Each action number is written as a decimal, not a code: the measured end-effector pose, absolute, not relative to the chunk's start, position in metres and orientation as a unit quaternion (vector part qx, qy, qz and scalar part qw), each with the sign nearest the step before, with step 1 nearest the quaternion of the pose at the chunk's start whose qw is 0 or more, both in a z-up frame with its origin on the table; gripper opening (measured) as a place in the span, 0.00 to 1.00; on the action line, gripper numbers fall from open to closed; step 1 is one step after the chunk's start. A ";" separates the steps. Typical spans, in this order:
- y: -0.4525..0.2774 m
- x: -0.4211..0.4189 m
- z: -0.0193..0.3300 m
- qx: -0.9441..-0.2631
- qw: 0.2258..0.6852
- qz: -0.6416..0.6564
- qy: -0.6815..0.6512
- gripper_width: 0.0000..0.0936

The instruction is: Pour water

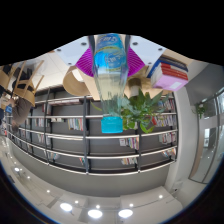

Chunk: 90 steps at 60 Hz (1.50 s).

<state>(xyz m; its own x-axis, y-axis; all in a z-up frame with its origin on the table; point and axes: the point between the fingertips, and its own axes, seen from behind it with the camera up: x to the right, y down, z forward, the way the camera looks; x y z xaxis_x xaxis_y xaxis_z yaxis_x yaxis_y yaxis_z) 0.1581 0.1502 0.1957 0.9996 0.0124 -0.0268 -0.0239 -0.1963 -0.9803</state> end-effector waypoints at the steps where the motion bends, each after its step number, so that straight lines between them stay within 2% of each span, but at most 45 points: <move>1: 0.151 0.162 0.189 -0.776 0.631 0.011 0.003 0.44; 7: 0.158 0.179 0.154 -0.788 0.615 0.000 0.005 0.44; 8: 0.164 0.187 0.126 -0.787 0.617 0.002 0.004 0.44; 9: 0.157 0.177 0.139 -0.792 0.611 0.004 0.006 0.43; 15: 0.154 0.176 0.119 -0.803 0.595 0.005 0.008 0.43; 16: 0.160 0.183 0.098 -0.804 0.595 0.006 0.007 0.43; 18: 0.155 0.181 0.090 -0.810 0.586 0.009 0.003 0.45; 19: 0.154 0.180 0.101 -0.798 0.603 0.011 0.002 0.46; 21: 0.150 0.178 0.107 -0.793 0.609 0.015 0.006 0.46; 26: 0.144 0.180 0.106 -0.789 0.614 0.018 0.006 0.47; 37: 0.148 0.183 0.098 -0.790 0.613 0.010 0.015 0.59; 39: 0.148 0.183 0.094 -0.795 0.606 0.005 0.016 0.64; 44: 0.133 0.184 0.086 -0.810 0.587 -0.004 0.015 0.83; 46: 0.126 0.183 0.083 -0.813 0.583 -0.007 0.017 0.86; 56: 0.061 0.168 0.052 -0.848 0.530 -0.028 0.009 0.84; 64: -0.008 0.123 0.045 -0.866 0.500 -0.020 0.003 0.85; 74: -0.072 0.055 0.073 -0.874 0.486 -0.002 -0.005 0.85; 90: -0.117 -0.015 0.182 -0.844 0.536 0.004 -0.002 0.85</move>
